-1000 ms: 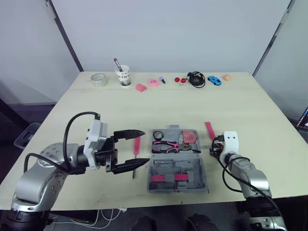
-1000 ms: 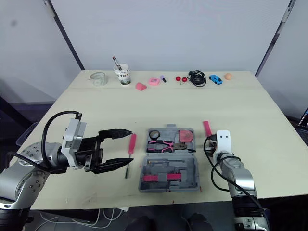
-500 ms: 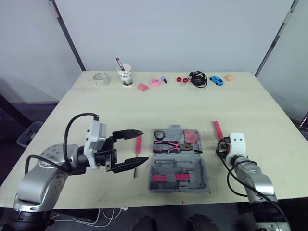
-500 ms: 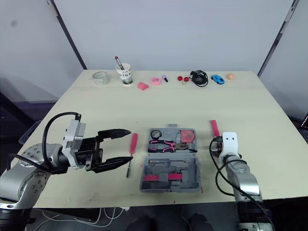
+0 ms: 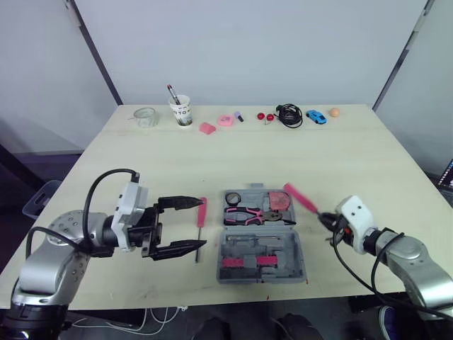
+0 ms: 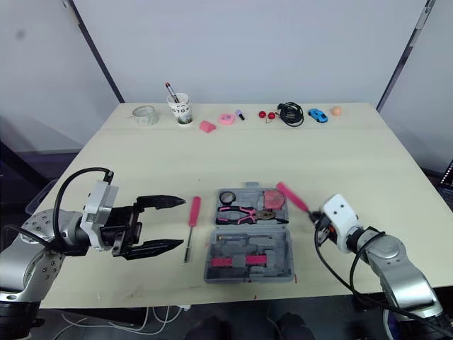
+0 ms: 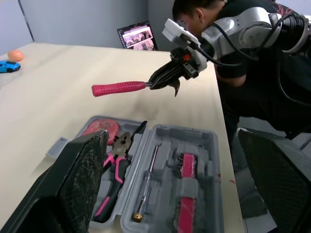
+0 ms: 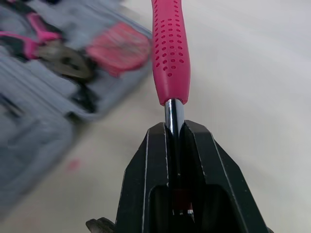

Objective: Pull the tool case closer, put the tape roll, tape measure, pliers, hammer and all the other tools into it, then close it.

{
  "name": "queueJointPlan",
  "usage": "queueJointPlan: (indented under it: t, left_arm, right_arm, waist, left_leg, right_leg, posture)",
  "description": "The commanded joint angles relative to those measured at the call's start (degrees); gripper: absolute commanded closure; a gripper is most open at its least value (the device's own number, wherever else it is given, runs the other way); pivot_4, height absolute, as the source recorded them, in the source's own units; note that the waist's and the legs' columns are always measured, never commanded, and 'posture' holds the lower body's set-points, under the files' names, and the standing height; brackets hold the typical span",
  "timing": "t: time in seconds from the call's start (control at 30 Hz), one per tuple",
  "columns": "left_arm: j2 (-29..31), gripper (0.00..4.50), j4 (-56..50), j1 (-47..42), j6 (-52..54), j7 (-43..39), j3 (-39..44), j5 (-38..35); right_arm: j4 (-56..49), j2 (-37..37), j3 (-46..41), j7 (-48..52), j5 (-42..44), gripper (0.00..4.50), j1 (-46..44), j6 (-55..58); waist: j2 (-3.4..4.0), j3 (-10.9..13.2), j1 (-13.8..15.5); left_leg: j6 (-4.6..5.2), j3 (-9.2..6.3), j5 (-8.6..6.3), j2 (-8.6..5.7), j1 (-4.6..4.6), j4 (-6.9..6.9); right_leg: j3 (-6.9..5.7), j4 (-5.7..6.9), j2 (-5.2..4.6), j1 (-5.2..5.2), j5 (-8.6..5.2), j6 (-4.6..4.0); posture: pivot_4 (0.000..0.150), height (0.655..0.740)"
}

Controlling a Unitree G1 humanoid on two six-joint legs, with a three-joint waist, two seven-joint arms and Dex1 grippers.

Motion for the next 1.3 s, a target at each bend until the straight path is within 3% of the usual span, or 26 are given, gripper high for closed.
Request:
queueJointPlan:
  t: [0.03, 0.73, 1.03, 1.3]
  left_arm:
    - [1.40, 0.00, 1.02, -0.16, -1.97, -2.40, 1.51, 0.26]
    - [4.43, 0.00, 7.36, 1.08, -6.62, -8.08, 1.12, 4.28]
    - [5.42, 0.00, 10.48, 0.62, -10.89, -10.25, -0.24, 7.98]
    - [3.79, 0.00, 8.75, -0.93, -8.56, -8.29, -0.80, 6.22]
  right_arm:
    - [-5.08, -2.42, 3.67, 6.59, 1.86, 4.48, -3.69, 1.37]
    - [5.00, -0.73, 27.69, 20.54, -11.16, 4.48, -27.02, 0.69]
    - [8.21, 1.66, 30.97, 22.26, -16.01, 4.48, -28.72, -0.60]
    - [9.27, 4.33, 30.83, 21.55, -17.71, 4.48, -27.67, -0.33]
  waist:
    - [-0.03, 0.02, -0.03]
    - [-0.18, 0.12, 0.34]
    - [-0.18, 0.12, 0.38]
    - [-0.20, 0.11, 0.28]
  left_leg:
    - [0.00, 0.00, 0.00, 0.01, 0.00, 0.00]
    - [0.00, 0.03, 0.00, 0.03, -0.02, 0.06]
    - [0.00, 0.05, 0.00, 0.04, -0.03, 0.07]
    - [0.00, 0.04, 0.00, 0.04, -0.02, 0.08]
  right_leg:
    - [0.00, 0.00, 0.01, 0.00, 0.00, 0.00]
    - [-0.07, 0.03, -0.02, -0.03, 0.00, -0.02]
    - [-0.10, 0.04, -0.01, -0.04, 0.00, -0.02]
    - [-0.10, 0.08, -0.01, -0.04, 0.00, -0.02]
  posture:
    - [0.150, 0.7400]
    - [0.150, 0.7400]
    - [0.150, 0.7400]
    - [0.150, 0.7400]
